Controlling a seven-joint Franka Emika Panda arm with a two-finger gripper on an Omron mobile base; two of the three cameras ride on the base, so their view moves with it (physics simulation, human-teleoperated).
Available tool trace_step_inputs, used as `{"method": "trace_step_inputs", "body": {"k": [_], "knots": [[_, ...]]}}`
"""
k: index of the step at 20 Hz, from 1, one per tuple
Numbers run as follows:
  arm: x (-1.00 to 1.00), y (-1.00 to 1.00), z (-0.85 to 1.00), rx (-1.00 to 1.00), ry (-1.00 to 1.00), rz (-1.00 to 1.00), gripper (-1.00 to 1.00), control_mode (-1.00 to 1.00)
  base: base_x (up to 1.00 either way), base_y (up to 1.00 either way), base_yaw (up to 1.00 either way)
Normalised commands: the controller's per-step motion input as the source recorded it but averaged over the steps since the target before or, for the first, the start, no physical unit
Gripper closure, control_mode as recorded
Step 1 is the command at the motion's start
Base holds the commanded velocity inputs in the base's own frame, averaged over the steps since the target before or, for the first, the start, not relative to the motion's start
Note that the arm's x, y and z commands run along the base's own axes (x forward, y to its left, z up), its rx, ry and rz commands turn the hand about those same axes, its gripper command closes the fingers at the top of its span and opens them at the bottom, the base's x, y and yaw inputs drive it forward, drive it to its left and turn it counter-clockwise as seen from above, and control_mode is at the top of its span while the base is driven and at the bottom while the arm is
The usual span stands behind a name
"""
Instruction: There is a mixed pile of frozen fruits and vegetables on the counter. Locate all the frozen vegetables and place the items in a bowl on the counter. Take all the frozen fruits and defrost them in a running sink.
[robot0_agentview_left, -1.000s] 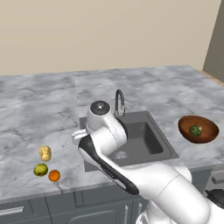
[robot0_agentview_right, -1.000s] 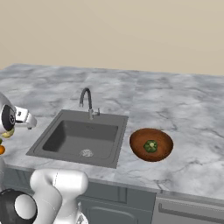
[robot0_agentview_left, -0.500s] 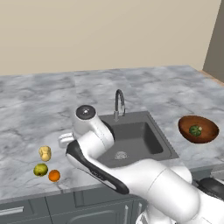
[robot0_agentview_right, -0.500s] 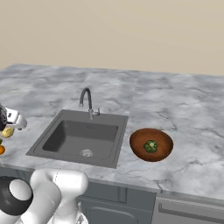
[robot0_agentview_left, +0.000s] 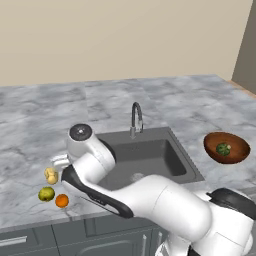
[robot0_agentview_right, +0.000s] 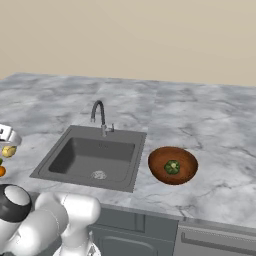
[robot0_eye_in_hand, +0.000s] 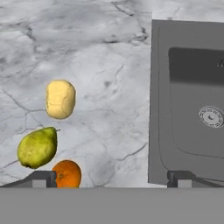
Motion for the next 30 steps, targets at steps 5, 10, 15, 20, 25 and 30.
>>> {"method": "trace_step_inputs", "body": {"k": [5, 10, 15, 20, 25, 30], "knots": [[0.14, 0.45, -0.14, 0.0, 0.0, 0.0, -1.0, -1.0, 0.0, 0.0, 0.0], [0.19, 0.41, -0.24, 0.0, 0.01, 0.0, -1.0, -1.0, 0.0, 0.0, 0.0], [0.23, 0.32, -0.26, 0.0, 0.01, 0.0, -1.0, -1.0, 0.0, 0.0, 0.0], [0.23, 0.32, -0.32, 0.0, 0.02, 0.0, -1.0, -1.0, 0.0, 0.0, 0.0], [0.24, 0.19, -0.25, 0.0, 0.01, 0.0, -1.0, -1.0, 0.0, 0.0, 0.0], [0.29, 0.05, -0.17, 0.0, 0.0, 0.0, -1.0, -1.0, 0.0, 0.0, 0.0]]}}
